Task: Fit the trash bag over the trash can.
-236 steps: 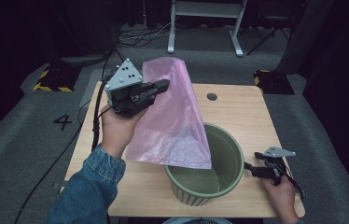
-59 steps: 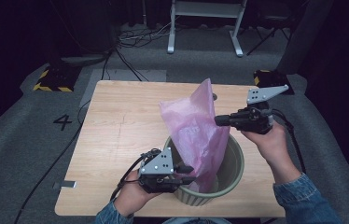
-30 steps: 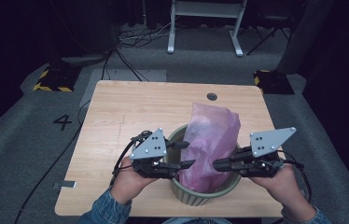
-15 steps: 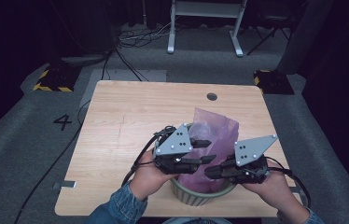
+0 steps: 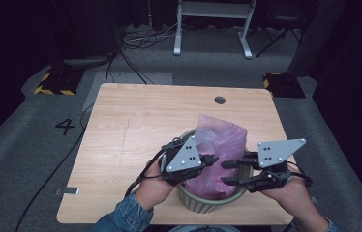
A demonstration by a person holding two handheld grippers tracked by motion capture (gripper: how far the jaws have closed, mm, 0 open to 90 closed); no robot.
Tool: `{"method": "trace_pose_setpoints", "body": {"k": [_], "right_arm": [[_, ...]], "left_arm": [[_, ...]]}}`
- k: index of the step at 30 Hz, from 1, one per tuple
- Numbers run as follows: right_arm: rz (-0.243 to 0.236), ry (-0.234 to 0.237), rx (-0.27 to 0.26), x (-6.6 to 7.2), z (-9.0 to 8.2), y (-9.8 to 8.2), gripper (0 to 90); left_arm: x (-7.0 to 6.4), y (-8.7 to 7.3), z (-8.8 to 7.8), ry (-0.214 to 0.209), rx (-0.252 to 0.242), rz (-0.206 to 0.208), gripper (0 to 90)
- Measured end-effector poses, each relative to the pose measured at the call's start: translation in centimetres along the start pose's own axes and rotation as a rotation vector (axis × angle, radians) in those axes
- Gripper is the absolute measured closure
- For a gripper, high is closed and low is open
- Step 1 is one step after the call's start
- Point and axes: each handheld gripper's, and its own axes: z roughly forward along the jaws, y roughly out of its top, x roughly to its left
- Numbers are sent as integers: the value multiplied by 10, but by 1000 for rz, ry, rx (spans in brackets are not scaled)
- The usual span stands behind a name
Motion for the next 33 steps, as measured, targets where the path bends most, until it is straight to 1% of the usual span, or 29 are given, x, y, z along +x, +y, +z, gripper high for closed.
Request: {"method": "trace_pose_setpoints", "body": {"k": [2, 3, 5, 6, 8, 12, 13, 14, 15, 16, 17, 18, 19, 20, 22, 24, 26, 27, 28, 32, 33], "right_arm": [[-6, -24, -22, -2, -9, 1, 558], [-8, -58, -41, -4, -16, 2, 542], [-1, -91, -59, -7, -24, 2, 532], [-1, -91, -59, -7, -24, 2, 532], [-1, -123, -77, -9, -30, 2, 510], [-8, -180, -97, -15, -38, 1, 452], [-23, -217, -104, -20, -41, -1, 405], [-23, -217, -104, -20, -41, -1, 405], [-28, -233, -108, -23, -42, -2, 390], [-25, -229, -114, -26, -43, -3, 393], [14, -190, -108, -32, -42, -7, 429], [14, -190, -108, -32, -42, -7, 429], [33, -167, -96, -34, -40, -8, 517], [38, -137, -75, -35, -39, -9, 596], [26, -104, -50, -32, -35, -11, 712], [12, -91, -31, -26, -32, -11, 781], [10, -71, -19, -21, -30, -10, 849], [15, -47, -9, -18, -31, -10, 877], [15, -47, -9, -18, -31, -10, 877], [26, -13, -9, -14, -33, -12, 879], [26, -13, -9, -14, -33, -12, 879]], "left_arm": [[-1, -2, 0, -2, 2, 6, 898], [-2, -3, 0, -3, 4, 7, 898], [-3, -5, 1, -3, 8, 11, 898], [-3, -5, 1, -5, 11, 15, 898], [-4, -6, 1, -11, 13, 15, 898], [-6, -7, 2, -24, 15, 26, 898], [-6, -8, 1, -31, 16, 29, 898], [-7, -8, 1, -37, 14, 32, 898], [-7, -9, 1, -37, 13, 36, 897], [-7, -10, 1, -35, 13, 32, 898], [-7, -10, 1, -30, 13, 31, 897], [-6, -11, 1, -24, 14, 28, 897], [-6, -11, 0, -16, 14, 23, 897], [-5, -12, 0, -9, 14, 20, 897], [-4, -13, -1, 10, 16, 12, 897], [-2, -15, -2, 35, 17, 4, 897], [-1, -16, -4, 56, 22, -4, 897], [0, -17, -5, 70, 23, -3, 897], [0, -18, -6, 80, 27, -2, 897], [0, -20, -9, 101, 31, 0, 895], [0, -20, -9, 99, 24, -1, 895]]}}
